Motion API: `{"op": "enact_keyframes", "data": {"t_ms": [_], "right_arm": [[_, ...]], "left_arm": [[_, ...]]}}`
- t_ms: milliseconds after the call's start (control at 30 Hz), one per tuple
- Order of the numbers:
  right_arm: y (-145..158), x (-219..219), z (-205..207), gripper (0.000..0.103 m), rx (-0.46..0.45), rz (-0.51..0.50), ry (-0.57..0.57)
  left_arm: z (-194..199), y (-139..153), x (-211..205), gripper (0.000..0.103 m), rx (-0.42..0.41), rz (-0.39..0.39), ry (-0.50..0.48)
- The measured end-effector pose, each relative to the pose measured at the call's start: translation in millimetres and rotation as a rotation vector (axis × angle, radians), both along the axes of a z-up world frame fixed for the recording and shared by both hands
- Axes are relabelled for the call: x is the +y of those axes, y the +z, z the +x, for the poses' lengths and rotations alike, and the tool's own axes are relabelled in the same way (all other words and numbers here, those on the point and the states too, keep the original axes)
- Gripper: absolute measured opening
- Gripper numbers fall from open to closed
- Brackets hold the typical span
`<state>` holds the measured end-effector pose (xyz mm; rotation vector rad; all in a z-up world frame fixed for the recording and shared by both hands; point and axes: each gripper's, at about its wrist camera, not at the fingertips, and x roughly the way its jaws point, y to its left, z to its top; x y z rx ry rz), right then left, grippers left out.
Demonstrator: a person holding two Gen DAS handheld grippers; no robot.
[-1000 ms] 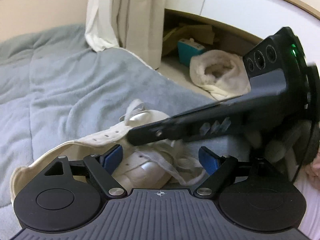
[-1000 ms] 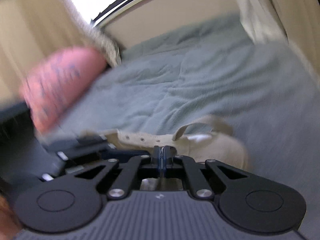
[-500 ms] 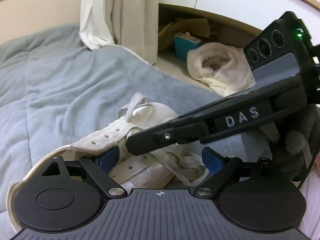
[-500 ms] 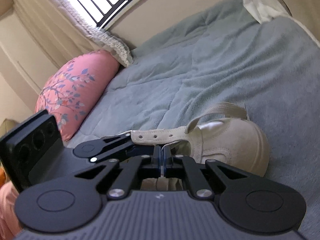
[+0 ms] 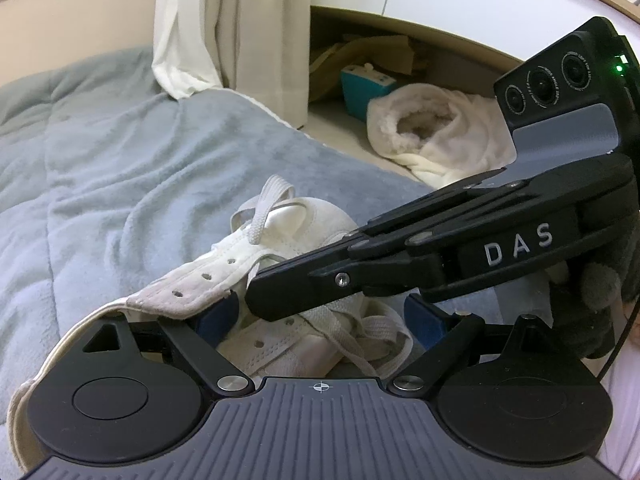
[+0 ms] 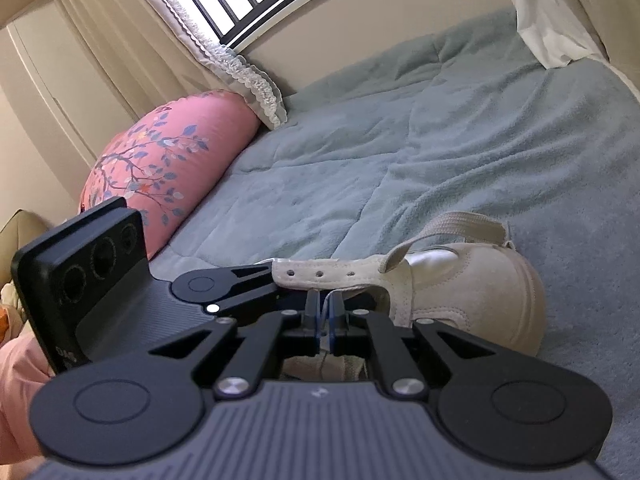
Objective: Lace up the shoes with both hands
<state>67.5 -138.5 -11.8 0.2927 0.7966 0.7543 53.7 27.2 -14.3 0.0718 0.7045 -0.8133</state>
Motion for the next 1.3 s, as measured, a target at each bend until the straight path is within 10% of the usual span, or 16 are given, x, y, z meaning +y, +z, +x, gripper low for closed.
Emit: {"op": "enact_keyframes", "data": {"t_ms": [400,733,800,1300], "right_arm": [[8.8,14.9,-8.9,0.002,-0.024,0.079,0.14],[4.9,-69.6,19.7,0.037,0.025,0.186,-0.338],[0.5,-70.6,22.0,0.038,0.039,0.168,-0.351],[-10.9,-60.5,23.3,0.05,0.106,0.035,-0.373]], "left_arm": [[9.9,-5.0,4.4,0.094,0.021,-0.004,0.055],[-1.1,12.8,-1.4,0.083,-0.067,0.051,0.271],[-4.7,15.4,-3.4,0.065,-0.082,0.104,0.295],[25.7,13.4,-7.3,0.051,0.058,0.067,0.282]]}}
